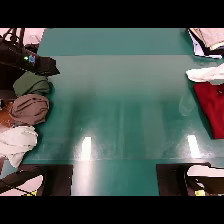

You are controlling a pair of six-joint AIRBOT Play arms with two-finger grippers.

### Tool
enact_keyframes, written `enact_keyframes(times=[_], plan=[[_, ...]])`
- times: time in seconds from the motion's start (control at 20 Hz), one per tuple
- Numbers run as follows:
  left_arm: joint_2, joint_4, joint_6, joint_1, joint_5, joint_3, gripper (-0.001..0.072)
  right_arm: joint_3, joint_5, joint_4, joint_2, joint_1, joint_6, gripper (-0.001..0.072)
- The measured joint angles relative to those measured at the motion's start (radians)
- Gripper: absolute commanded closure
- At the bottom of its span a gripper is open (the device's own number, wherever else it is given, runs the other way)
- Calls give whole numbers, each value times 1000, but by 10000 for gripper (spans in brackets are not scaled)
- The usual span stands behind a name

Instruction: Fold the shirts.

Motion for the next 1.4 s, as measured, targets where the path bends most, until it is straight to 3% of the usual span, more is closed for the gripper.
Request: enact_keyframes(times=[0.55,0.8,1.1,1.15,1.2,1.25,1.4], plan=[[0,-1,0,-4,9,-32,686,149,142,-36,58,-90,113,692],[0,-1,6,-4,9,-33,686,104,270,-162,83,-136,217,691],[0,-1,24,-4,7,-33,686,-103,336,-389,179,-154,277,673],[0,-1,27,-4,7,-33,686,-138,341,-432,198,-155,285,498],[0,-1,30,-4,8,-33,686,-168,348,-473,216,-156,291,230],[0,-1,31,-4,8,-33,686,-198,351,-512,234,-156,295,119],[0,-1,34,-4,9,-33,686,-268,367,-612,281,-158,306,125]])
